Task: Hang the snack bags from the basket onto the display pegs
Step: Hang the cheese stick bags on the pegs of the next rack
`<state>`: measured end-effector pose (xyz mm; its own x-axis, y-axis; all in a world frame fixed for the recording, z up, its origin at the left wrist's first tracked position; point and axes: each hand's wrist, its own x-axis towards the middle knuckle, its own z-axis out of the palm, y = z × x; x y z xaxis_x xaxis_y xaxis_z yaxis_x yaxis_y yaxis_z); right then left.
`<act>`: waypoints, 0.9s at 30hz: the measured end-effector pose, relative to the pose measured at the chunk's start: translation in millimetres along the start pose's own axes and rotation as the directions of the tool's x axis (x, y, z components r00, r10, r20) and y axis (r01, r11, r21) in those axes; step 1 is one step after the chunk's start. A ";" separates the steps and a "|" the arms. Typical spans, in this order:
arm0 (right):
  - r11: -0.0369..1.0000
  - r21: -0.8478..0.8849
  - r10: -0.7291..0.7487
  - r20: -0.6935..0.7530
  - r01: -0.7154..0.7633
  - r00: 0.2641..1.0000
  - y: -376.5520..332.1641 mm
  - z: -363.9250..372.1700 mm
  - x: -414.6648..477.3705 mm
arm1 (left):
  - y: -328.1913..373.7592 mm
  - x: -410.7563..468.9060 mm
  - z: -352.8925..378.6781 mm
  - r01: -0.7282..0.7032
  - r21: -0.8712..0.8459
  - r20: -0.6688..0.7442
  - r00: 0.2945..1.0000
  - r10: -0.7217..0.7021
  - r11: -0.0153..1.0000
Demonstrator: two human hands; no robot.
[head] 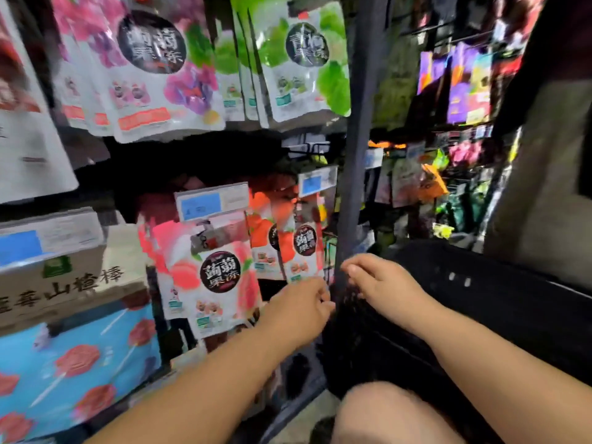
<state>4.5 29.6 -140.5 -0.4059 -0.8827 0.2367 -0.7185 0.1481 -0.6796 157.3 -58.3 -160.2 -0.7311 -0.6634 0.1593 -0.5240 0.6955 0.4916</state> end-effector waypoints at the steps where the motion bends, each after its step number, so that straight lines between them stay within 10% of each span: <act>1: 0.999 -0.024 0.034 -0.012 -0.034 0.999 16.0 -12.2 -0.9 | 9.6 9.4 10.2 -0.029 -0.004 0.025 0.999 0.029 1.000; 14: 0.886 -0.302 0.405 0.139 -0.351 0.904 226.9 -119.5 -19.8 | 115.8 113.1 137.7 -0.154 -0.014 0.247 0.957 0.153 0.988; 27: 0.773 -0.618 0.535 0.511 -0.145 0.673 346.9 -93.5 -55.4 | 118.7 131.2 177.3 -0.114 0.161 0.592 0.806 -0.003 0.980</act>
<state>-275.0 171.5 -324.5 -0.3689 -0.7429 -0.5585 -0.8452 0.5181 -0.1309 -78.3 -13.9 -232.7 -0.8460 -0.3734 -0.3806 -0.5006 0.8019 0.3262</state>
